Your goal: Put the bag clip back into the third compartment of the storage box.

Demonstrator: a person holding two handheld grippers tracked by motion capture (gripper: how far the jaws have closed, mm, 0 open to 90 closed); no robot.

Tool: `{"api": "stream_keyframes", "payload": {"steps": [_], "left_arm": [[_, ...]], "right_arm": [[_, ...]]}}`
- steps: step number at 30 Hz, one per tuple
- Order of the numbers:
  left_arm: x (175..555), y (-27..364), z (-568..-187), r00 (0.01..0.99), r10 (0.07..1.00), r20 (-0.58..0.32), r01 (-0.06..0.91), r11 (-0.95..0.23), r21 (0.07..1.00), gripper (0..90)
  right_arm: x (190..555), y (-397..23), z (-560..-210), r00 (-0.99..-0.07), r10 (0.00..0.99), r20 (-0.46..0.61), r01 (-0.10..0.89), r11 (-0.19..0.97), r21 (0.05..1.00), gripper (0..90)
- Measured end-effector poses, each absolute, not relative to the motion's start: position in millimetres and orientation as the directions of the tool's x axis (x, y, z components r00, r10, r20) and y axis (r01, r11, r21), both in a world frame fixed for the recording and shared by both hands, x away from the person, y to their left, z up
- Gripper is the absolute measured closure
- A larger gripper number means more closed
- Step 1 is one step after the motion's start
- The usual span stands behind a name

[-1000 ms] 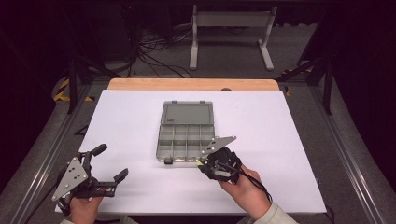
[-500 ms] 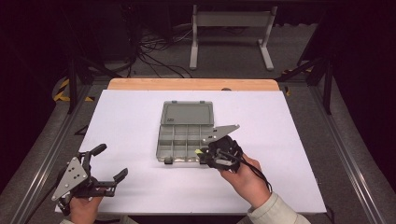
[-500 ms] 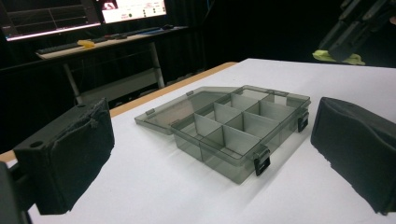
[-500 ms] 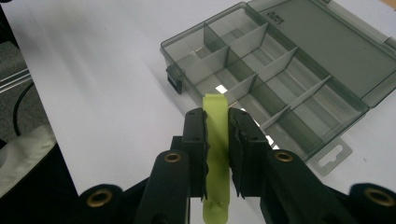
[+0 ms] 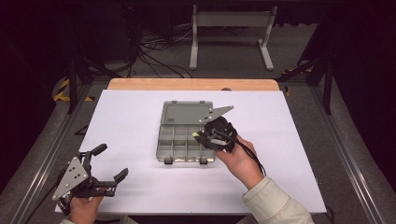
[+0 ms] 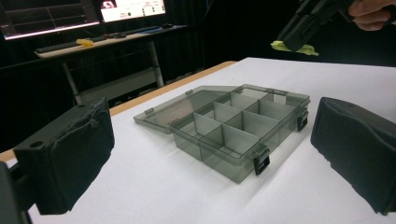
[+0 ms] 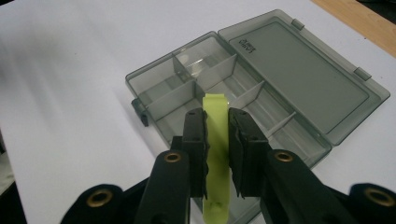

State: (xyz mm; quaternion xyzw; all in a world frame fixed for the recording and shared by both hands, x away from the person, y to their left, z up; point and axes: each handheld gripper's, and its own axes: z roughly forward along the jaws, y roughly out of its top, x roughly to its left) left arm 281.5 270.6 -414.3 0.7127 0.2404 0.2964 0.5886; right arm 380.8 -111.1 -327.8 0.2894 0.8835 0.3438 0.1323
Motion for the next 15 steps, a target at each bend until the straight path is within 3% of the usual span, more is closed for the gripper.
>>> {"api": "stream_keyframes", "payload": {"steps": [15], "left_arm": [[282.1, 269.2, -414.6, 0.712, 0.69, 0.133, -0.005, -0.184, 0.983, 0.3]], "right_arm": [[418.0, -101.2, -333.2, -0.78, 0.626, 0.01, 0.451, 0.551, 0.702, 77.8]]}}
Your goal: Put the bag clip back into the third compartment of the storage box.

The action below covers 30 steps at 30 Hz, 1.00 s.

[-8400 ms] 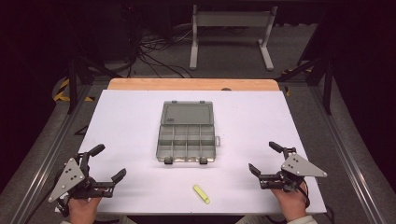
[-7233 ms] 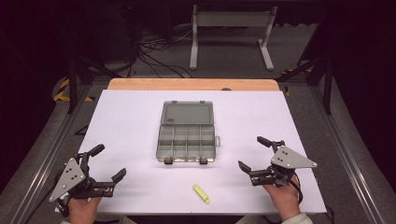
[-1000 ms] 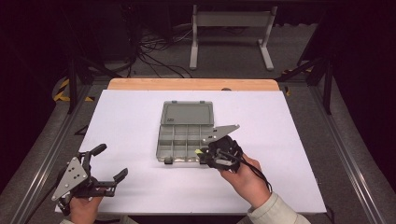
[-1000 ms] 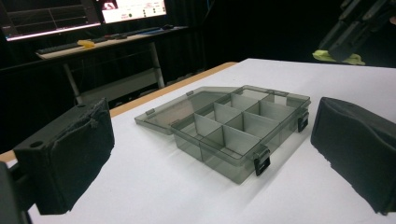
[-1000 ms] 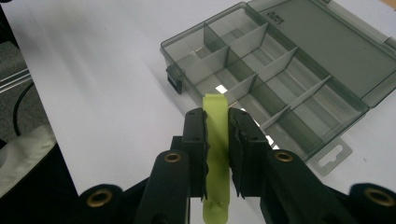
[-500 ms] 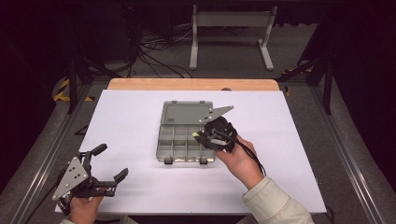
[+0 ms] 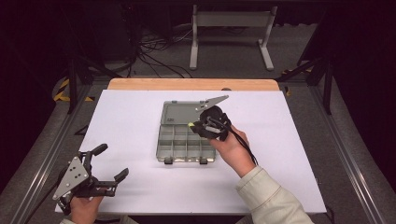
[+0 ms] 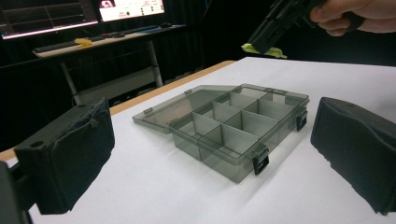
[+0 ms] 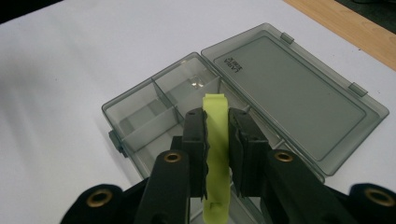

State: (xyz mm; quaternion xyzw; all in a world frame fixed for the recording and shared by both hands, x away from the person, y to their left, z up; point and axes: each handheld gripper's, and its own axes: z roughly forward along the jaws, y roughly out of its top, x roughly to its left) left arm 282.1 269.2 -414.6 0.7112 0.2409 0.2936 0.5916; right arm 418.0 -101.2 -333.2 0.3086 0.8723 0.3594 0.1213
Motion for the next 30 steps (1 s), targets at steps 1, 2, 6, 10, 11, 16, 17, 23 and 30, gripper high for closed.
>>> {"api": "stream_keyframes", "payload": {"steps": [1, 2, 6, 10, 11, 16, 17, 23, 30], "left_arm": [[282.2, 269.5, -414.5, 0.713, 0.688, 0.135, -0.005, -0.188, 0.982, 0.3], [282.3, 269.6, -414.5, 0.713, 0.688, 0.135, -0.005, -0.187, 0.982, 0.3], [282.4, 269.7, -414.6, 0.712, 0.69, 0.13, -0.005, -0.18, 0.984, 0.3], [282.5, 269.6, -414.6, 0.714, 0.688, 0.13, -0.005, -0.18, 0.984, 0.3], [282.6, 269.6, -414.5, 0.713, 0.689, 0.133, -0.008, -0.182, 0.983, 0.3], [282.6, 269.4, -414.5, 0.714, 0.688, 0.13, -0.005, -0.18, 0.984, 0.3], [282.7, 269.4, -414.5, 0.715, 0.687, 0.13, -0.005, -0.18, 0.984, 0.3], [282.9, 269.7, -414.4, 0.715, 0.686, 0.133, -0.007, -0.183, 0.983, 0.3], [282.8, 269.8, -414.5, 0.714, 0.688, 0.13, -0.008, -0.178, 0.984, 0.3]], "right_arm": [[422.3, -98.6, -334.7, -0.772, 0.635, 0.006, 0.456, 0.547, 0.702, 77.7], [423.9, -97.9, -335.3, -0.774, 0.633, 0.004, 0.454, 0.55, 0.701, 77.7], [430.3, -93.4, -338.7, -0.772, 0.635, -0.006, 0.453, 0.557, 0.697, 77.7], [437.1, -89.3, -342.6, -0.768, 0.64, -0.02, 0.452, 0.563, 0.692, 77.8], [438.9, -88.3, -343.9, -0.768, 0.64, -0.022, 0.45, 0.564, 0.692, 77.7], [446.6, -86.3, -348.7, -0.76, 0.65, -0.026, 0.456, 0.561, 0.691, 77.8], [448.3, -85.7, -349.8, -0.758, 0.652, -0.021, 0.46, 0.557, 0.691, 77.7], [456.7, -84.4, -357.1, -0.75, 0.661, -0.012, 0.472, 0.548, 0.69, 77.7], [461.5, -82.9, -369.1, -0.75, 0.662, -0.013, 0.479, 0.556, 0.679, 77.7]]}}
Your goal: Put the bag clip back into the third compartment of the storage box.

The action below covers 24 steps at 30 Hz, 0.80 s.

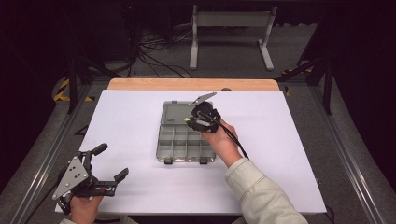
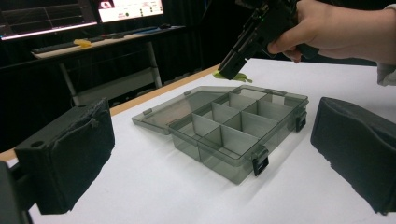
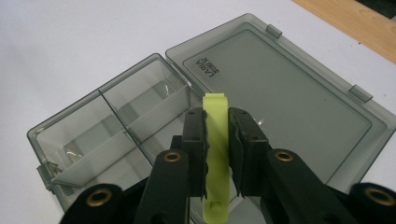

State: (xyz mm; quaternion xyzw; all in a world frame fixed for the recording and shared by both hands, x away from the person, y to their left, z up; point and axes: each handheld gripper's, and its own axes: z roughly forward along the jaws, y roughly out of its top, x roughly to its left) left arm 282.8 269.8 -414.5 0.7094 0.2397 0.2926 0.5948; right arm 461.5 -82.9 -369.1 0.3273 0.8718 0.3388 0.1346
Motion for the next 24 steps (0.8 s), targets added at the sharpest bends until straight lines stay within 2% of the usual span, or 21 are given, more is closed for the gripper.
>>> {"api": "stream_keyframes", "payload": {"steps": [7, 24], "left_arm": [[282.9, 269.8, -414.7, 0.714, 0.688, 0.127, -0.005, -0.176, 0.984, 0.3], [282.8, 269.9, -414.5, 0.715, 0.688, 0.129, -0.006, -0.179, 0.984, 0.3]], "right_arm": [[468.6, -83.8, -379.9, -0.737, 0.675, 0.034, 0.517, 0.53, 0.672, 77.6], [470.0, -83.9, -400.1, -0.727, 0.682, 0.073, 0.554, 0.522, 0.649, 77.6]]}}
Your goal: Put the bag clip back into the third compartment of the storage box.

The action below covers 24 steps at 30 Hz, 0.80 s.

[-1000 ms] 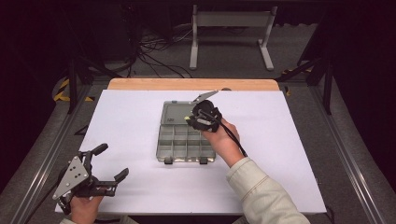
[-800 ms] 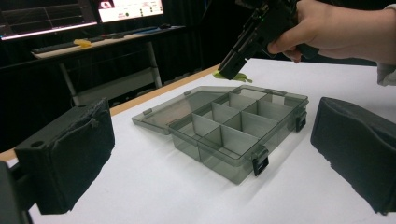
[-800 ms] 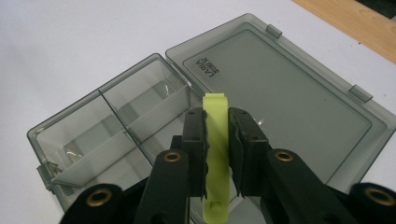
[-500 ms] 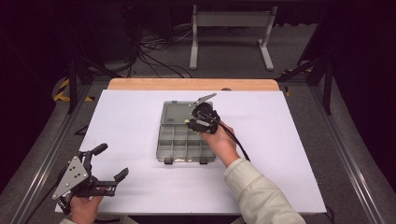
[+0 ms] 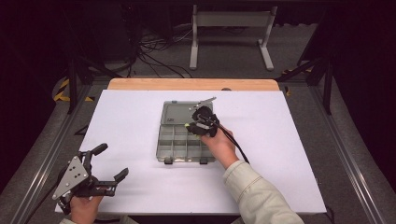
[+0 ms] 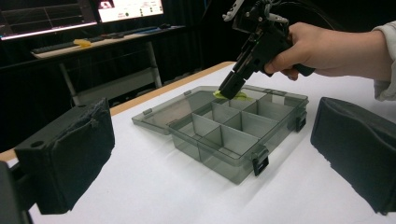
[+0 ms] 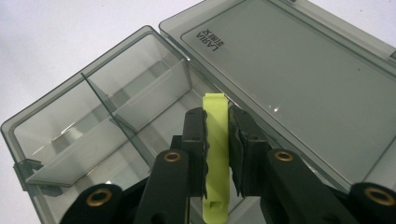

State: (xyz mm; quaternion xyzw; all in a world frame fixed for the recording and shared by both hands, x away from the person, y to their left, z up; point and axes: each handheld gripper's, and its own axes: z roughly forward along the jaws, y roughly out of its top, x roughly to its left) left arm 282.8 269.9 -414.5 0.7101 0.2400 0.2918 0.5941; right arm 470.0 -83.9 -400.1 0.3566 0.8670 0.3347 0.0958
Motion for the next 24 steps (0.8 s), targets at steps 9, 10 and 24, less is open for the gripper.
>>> {"api": "stream_keyframes", "payload": {"steps": [9, 10, 24], "left_arm": [[282.7, 270.0, -414.4, 0.714, 0.688, 0.131, -0.008, -0.179, 0.984, 0.4], [282.7, 270.0, -414.4, 0.714, 0.687, 0.131, -0.008, -0.179, 0.984, 0.4], [282.9, 270.2, -414.4, 0.716, 0.685, 0.134, -0.007, -0.185, 0.983, 0.4]], "right_arm": [[469.3, -85.1, -403.9, -0.729, 0.679, 0.094, 0.574, 0.53, 0.624, 77.1], [469.4, -85.6, -404.0, -0.728, 0.678, 0.095, 0.575, 0.53, 0.623, 77.1], [470.5, -89.6, -406.8, -0.707, 0.699, 0.107, 0.607, 0.524, 0.597, 78.8]]}}
